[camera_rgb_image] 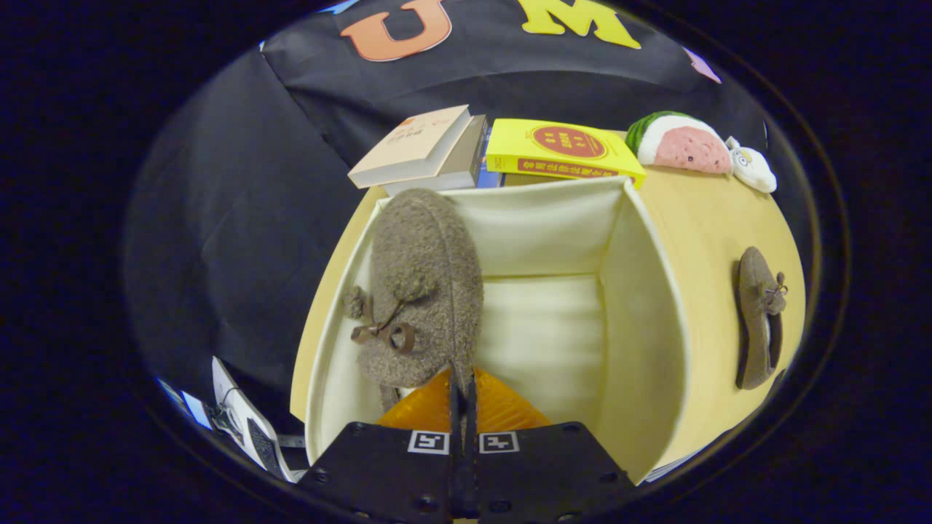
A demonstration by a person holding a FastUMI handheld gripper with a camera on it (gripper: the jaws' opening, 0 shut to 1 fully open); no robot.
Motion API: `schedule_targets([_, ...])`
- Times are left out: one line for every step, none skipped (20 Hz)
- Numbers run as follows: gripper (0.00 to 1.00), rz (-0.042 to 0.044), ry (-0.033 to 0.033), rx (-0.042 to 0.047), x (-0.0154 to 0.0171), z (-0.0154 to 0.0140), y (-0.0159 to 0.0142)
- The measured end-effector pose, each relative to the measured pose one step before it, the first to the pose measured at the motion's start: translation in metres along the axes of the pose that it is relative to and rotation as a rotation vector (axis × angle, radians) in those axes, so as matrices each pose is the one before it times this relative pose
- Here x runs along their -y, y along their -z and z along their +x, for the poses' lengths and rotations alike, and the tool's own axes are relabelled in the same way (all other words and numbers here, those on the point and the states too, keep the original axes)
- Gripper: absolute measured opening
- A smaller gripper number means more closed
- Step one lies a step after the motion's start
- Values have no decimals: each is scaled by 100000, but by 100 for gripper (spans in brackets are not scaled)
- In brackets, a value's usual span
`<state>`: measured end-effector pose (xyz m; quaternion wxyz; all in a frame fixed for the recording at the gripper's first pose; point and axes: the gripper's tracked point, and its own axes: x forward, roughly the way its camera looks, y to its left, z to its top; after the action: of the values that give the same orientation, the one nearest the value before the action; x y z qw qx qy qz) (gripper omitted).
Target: Open the storage box then place both shoes into the box .Put the left shoe in first, then the right shoe, with the right side of both shoes facing outward in a uniform manner.
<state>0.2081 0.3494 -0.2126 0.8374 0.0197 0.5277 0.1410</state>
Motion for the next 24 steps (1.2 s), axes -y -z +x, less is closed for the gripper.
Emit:
schedule_targets([0,-605,397,-1688,183,501,430])
schedule_targets([0,-402,-76,-1311,77,572,102])
schedule_targets([1,-231,-104,-952,108,276,389])
schedule_targets([1,26,-1203,62,-92,-32,28])
schedule_targets([13,-424,-667,572,-113,-169,-275])
schedule_targets([25,-961,-1660,1148,-328,-478,-251])
schedule_targets([37,-1661,-659,1530,-168,-467,-138])
schedule_targets([49,-1872,1048,2125,269,-757,-421])
schedule_targets([61,-1328,922,1798,218,-616,-177])
schedule_targets([73,-419,66,1680,37,-858,-196])
schedule_targets([84,-13,-729,1381,-72,-950,-109])
schedule_targets([89,-44,-1116,942,-58,-834,-61])
schedule_targets([93,-530,-324,233,156,-879,21])
schedule_targets([92,-828,799,-48,342,-771,62])
schedule_targets([93,-391,1374,-843,486,-767,218])
schedule_targets([96,-253,1037,91,568,-915,70])
schedule_targets([96,213,117,1170,363,-791,-187])
schedule_targets([96,497,102,1494,527,-910,-329])
schedule_targets([96,608,-69,1529,573,-856,-152])
schedule_targets([96,430,-305,1382,595,-925,-291])
schedule_targets([96,144,-15,1257,662,-853,-201])
schedule_targets([96,-124,706,1010,844,-838,-254])
schedule_targets([96,-47,701,1232,952,-816,-219])
schedule_targets([96,272,883,1207,1017,-698,-288])
